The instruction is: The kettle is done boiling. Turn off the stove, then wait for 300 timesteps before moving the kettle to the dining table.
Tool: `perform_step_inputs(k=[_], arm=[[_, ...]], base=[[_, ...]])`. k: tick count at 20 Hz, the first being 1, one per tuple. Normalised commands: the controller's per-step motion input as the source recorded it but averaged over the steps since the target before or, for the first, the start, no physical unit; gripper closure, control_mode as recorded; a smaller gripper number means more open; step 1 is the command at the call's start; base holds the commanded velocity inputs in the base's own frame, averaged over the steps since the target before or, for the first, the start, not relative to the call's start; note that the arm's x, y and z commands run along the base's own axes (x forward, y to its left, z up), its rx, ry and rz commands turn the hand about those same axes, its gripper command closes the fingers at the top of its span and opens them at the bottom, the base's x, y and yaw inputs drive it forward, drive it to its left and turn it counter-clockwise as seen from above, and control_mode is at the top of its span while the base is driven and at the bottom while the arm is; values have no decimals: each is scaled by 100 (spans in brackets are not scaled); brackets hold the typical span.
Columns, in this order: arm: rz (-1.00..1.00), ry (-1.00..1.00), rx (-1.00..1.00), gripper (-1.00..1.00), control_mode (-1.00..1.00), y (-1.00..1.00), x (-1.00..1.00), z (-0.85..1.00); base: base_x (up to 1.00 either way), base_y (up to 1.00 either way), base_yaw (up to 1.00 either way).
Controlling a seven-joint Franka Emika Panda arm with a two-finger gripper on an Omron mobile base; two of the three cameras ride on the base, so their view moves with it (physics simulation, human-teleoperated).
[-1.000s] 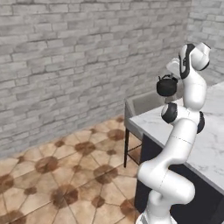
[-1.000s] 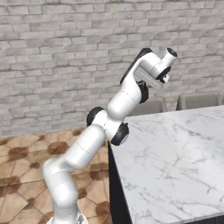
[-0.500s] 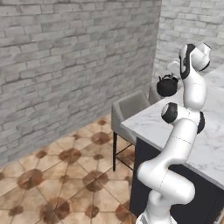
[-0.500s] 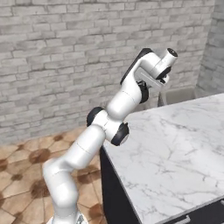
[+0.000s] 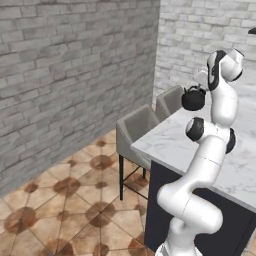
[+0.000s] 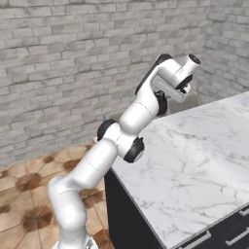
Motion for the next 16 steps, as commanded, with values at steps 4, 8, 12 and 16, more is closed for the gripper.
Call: perform_step_inputs(k=[4, 8, 12, 16], arm=[[0, 0, 0, 100, 100, 0, 0, 0], [0, 0, 0, 100, 100, 0, 0, 0], [0, 0, 4, 100, -100, -4, 8, -11], [1, 0, 5, 100, -100, -3, 12, -20]], base=[[1, 1, -1], [2, 0, 0], [0, 0, 0], [0, 0, 0]])
